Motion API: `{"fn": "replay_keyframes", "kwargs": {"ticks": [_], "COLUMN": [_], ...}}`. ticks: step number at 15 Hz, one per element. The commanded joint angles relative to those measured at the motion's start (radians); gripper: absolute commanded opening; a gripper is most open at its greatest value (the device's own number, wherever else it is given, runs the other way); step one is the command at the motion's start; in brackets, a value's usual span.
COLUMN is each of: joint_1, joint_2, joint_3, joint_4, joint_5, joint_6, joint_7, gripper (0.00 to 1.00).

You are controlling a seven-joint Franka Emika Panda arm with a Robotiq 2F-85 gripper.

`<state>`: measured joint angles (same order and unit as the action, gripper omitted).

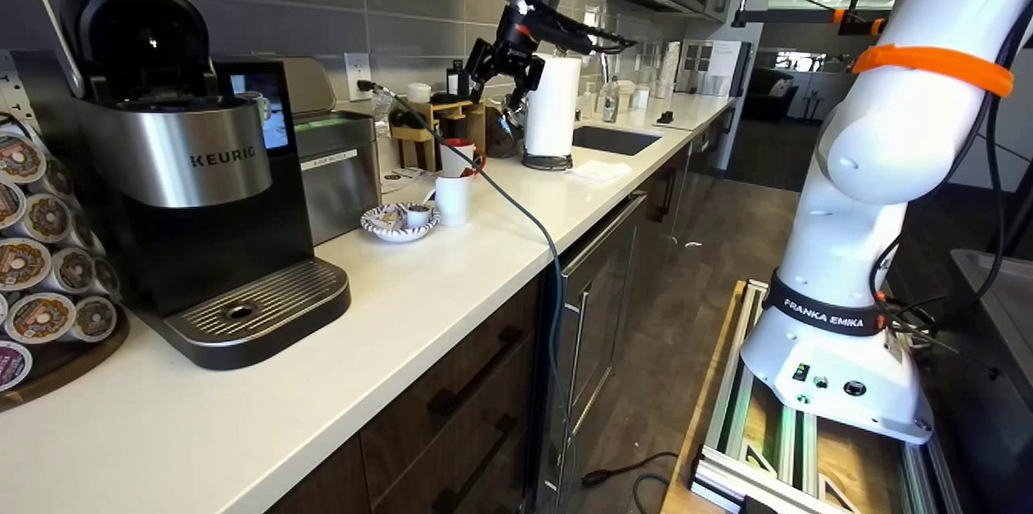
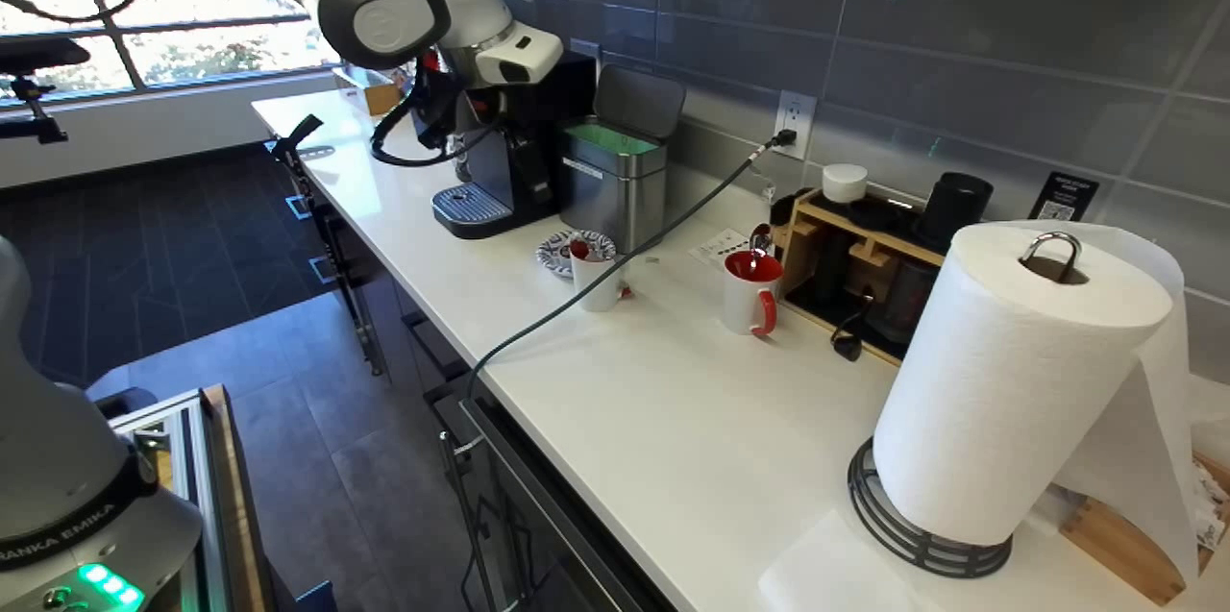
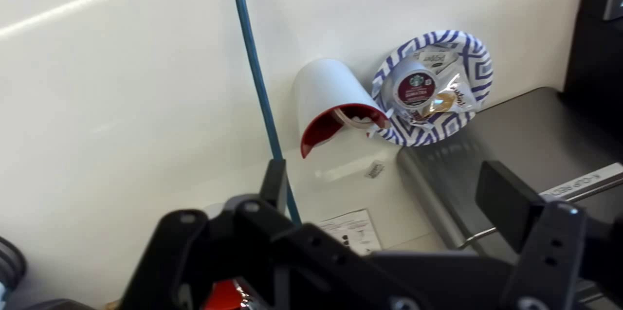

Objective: Move the broken mug to the right.

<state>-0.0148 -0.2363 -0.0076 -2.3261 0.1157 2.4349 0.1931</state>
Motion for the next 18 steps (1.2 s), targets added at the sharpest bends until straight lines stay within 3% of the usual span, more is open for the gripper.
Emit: {"fn": "replay_keyframes", "kwargs": {"ticks": [1,4,7,9,12,13,18], "joint_1": [-0.053,-0.104,-0.087,-0.061,-0.059,-0.081,-0.040], "joint_2": [0.049,0.048,0.059,0.052,0.052,0.100,0.278], "joint_3": [0.064,0.131,0.126,0.101,0.101,0.117,0.104], "joint_4": [0.014,0.006,0.024,0.009,0.019,0.065,0.205], "joint_5": [-0.121,-0.219,-0.273,-0.239,-0.238,-0.279,-0.217], "joint_6": [-0.009,-0.050,-0.110,-0.083,-0.103,-0.120,-0.121], "joint_7": [0.268,0.488,0.684,0.610,0.630,0.774,1.024], "gripper": [1.00,1.00,1.00,1.00,1.00,1.00,1.00]}}
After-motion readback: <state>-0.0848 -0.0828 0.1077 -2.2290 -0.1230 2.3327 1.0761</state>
